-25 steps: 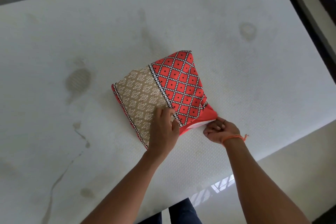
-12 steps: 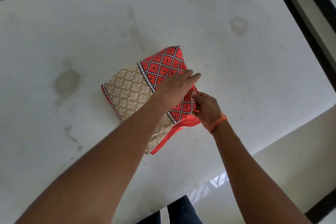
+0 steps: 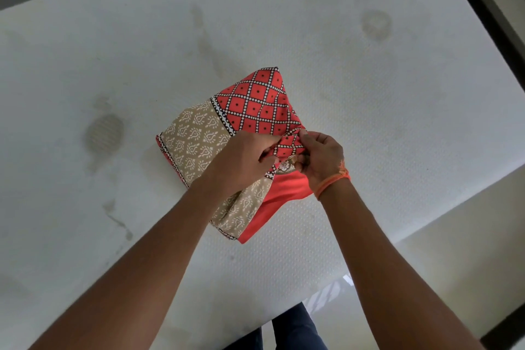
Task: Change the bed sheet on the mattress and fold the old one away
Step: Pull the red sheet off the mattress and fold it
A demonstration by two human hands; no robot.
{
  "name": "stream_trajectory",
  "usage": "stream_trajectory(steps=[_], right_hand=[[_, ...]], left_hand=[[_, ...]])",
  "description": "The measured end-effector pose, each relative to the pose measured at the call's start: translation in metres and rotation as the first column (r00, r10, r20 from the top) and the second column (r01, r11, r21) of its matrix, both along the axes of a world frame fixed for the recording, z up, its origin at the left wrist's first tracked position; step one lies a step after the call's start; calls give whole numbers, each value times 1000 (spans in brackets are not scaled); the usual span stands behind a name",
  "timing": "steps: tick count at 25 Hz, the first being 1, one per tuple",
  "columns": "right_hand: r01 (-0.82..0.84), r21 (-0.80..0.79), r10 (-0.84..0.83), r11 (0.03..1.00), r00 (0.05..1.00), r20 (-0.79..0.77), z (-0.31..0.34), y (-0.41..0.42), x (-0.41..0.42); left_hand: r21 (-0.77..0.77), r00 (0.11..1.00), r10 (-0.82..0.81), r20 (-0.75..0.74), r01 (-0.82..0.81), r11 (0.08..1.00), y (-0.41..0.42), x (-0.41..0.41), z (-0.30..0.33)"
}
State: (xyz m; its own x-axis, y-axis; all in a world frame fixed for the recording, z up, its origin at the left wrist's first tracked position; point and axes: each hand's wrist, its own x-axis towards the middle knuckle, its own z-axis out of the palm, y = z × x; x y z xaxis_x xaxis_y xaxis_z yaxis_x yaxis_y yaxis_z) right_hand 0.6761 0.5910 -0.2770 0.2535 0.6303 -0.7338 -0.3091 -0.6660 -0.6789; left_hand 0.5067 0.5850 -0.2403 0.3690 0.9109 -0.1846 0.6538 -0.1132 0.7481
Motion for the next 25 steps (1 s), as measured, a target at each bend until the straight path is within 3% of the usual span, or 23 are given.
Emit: stream_trajectory(steps=[3, 6, 7, 9, 11, 14, 15, 16, 18, 19, 21, 25], right_hand=[[54, 63, -53, 997, 998, -25, 8, -7, -1], [53, 99, -26, 994, 965, -260, 24, -15, -5], [24, 114, 13, 993, 951, -308, 25, -19, -7], [-81, 192, 133, 978, 951, -278, 25, -29, -14], [-177, 245, 236, 953, 943, -235, 24, -33, -25], [-231, 267, 288, 936, 936, -200, 29, -33, -37], [-204, 282, 273, 937, 934, -229, 30, -33, -38], [-157, 306, 250, 939, 923, -292, 31, -34, -38], [-99, 358, 249, 929, 881, -402, 30, -40, -34], [-105, 371, 260, 923, 880, -398, 29, -43, -32], [-135, 371, 262, 919, 911, -318, 29, -50, -26], [-114, 328, 234, 938, 905, -356, 27, -61, -7]], left_hand=[[-98, 995, 21, 95, -12, 995, -2, 1, 4], [-376, 947, 250, 203, -160, 913, -4, -10, 0], [-501, 894, 372, 251, -209, 840, -5, -15, -1], [-732, 689, 641, 338, -235, 639, -11, -19, -1], [-851, 493, 790, 364, -170, 498, -15, -22, -2], [-865, 417, 803, 425, -74, 496, -21, -30, -4], [-843, 446, 771, 455, -63, 534, -24, -30, -2], [-792, 533, 697, 479, -79, 605, -28, -27, -1], [-544, 822, 408, 397, -147, 826, -38, -14, -1], [-386, 914, 285, 290, -160, 908, -43, -4, -2], [-119, 975, 182, 129, -167, 979, -50, 8, -6], [132, 994, 81, -69, -71, 989, -58, 9, -16]])
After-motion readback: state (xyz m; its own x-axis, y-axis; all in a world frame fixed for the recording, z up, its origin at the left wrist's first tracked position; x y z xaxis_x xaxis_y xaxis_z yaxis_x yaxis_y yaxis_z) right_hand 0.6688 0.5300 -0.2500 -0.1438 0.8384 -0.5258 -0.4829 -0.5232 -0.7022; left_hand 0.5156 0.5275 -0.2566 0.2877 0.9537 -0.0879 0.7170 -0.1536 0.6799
